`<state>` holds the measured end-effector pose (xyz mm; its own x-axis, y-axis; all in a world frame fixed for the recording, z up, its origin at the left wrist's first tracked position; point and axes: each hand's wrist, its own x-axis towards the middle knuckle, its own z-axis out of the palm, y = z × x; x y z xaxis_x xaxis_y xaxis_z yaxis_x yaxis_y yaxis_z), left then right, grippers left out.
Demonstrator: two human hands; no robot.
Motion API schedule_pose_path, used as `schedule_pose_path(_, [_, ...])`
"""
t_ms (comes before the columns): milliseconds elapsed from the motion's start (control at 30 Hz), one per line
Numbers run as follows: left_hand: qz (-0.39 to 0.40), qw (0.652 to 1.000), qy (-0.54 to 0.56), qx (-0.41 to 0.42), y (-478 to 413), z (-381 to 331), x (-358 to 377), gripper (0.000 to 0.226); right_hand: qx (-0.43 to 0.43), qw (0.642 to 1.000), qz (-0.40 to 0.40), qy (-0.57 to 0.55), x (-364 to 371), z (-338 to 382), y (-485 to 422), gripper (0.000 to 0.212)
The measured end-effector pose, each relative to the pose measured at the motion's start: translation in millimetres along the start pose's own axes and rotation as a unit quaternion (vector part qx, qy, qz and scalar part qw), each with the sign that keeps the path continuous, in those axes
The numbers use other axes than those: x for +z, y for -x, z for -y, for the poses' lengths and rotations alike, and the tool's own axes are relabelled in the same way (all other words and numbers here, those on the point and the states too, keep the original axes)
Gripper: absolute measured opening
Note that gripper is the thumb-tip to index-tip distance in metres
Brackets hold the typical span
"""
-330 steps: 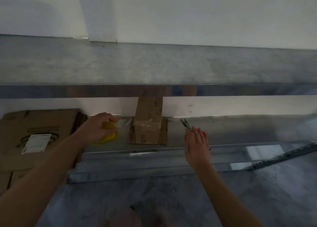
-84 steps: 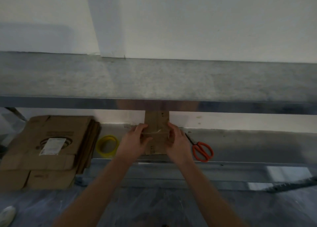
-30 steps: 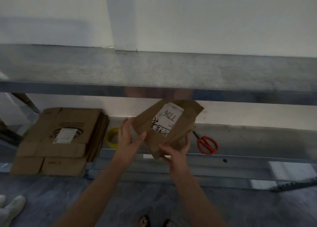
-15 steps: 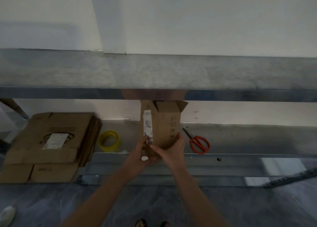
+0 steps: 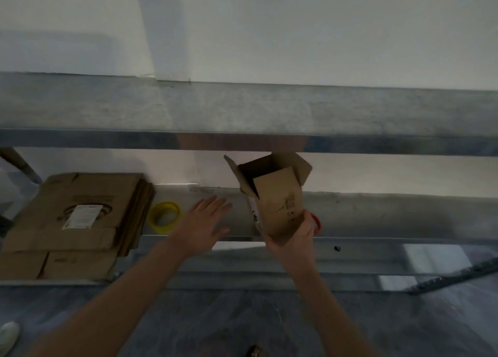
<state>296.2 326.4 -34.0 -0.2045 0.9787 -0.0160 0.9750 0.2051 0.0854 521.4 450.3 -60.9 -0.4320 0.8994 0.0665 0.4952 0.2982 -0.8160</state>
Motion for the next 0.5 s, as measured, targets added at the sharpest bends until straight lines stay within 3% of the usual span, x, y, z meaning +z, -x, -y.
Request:
schedule_pose_path(200, [0.004,0.994,0.066,0.085,-24.3,-67.0,-8.0,0.062,0.043,0.993,-0.109,0.004,-77.2,-27.4,30.3,0.115])
schedule_pose_path(400, [-0.008,0.980,0.098,0.174,-63.9,-178.6,-11.2,0.054,0.086,0.980,-0.180,-0.011,-176.2,-75.0,53.9,0.115])
schedule_pose_path(500, [-0.008,0.979,0.098,0.181,-90.5,-241.0,-4.3,0.056,0.082,0.975,-0.205,-0.011,-231.5,-108.4,55.4,0.116])
